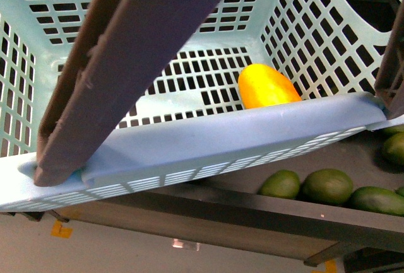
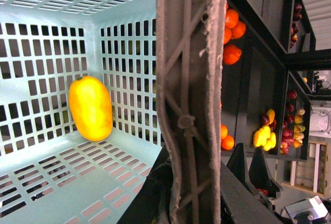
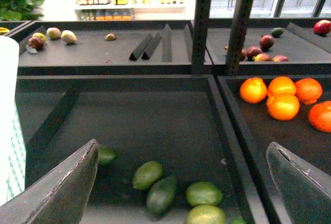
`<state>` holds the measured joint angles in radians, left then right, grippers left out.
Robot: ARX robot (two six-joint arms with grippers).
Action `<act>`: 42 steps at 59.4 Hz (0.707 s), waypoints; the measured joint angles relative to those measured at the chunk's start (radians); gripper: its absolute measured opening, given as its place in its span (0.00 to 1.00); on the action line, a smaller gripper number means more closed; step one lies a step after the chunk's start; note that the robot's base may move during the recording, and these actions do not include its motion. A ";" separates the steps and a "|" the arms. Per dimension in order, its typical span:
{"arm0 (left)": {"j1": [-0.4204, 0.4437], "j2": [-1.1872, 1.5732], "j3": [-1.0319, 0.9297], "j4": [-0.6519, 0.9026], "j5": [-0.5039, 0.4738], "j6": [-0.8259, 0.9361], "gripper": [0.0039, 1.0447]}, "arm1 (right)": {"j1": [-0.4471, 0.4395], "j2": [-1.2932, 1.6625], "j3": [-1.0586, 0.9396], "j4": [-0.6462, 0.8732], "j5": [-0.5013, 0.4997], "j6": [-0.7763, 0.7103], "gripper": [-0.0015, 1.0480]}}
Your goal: Pick mango and avocado into basket
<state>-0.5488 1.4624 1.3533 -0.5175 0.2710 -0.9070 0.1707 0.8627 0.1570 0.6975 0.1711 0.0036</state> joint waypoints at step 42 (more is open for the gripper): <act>0.005 -0.002 0.000 0.000 0.005 -0.001 0.07 | 0.001 0.000 0.000 0.000 -0.002 0.000 0.92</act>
<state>-0.5438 1.4609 1.3533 -0.5175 0.2760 -0.9077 0.1719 0.8631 0.1574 0.6975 0.1696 0.0032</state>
